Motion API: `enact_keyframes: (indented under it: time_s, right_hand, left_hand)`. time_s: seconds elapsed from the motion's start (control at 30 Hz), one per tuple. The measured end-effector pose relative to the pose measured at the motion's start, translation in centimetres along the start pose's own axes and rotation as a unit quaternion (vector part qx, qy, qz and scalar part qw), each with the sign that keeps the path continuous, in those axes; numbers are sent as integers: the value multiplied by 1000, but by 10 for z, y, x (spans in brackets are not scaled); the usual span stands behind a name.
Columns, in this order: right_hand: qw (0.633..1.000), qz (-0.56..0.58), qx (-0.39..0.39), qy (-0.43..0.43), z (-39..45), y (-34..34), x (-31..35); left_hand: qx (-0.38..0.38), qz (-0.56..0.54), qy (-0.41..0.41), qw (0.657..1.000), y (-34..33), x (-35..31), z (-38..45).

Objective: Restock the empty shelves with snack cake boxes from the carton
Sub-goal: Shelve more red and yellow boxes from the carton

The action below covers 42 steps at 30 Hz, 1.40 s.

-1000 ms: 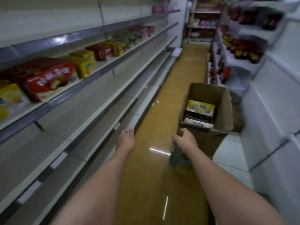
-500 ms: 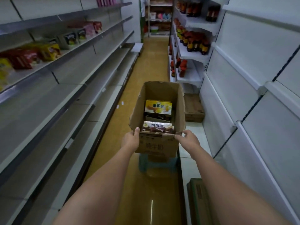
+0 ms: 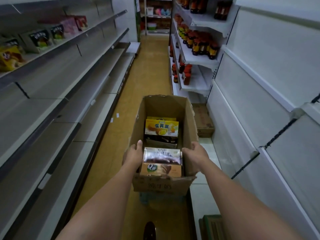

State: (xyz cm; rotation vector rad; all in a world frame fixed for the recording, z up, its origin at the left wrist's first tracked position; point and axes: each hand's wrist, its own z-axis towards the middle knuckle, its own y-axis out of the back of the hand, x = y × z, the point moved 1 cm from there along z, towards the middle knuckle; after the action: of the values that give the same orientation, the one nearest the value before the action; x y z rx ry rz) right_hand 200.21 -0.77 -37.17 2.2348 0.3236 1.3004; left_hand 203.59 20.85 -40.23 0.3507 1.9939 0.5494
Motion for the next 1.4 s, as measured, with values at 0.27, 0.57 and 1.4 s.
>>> enact_keyframes:
  time_s: [0.27,0.57,1.4]
  right_hand:
    - [998,-51,-1,-21,107,-24,42]
    - [995,-26,27,-90,217,-44,38]
    - [979,36,71,-189,446,-115,-26]
  left_hand:
    - [12,38,24,999,-14,-32,114]
    - [38,65,37,996,-56,-47,203]
    - [-63,-3,234,970,-198,-34,395]
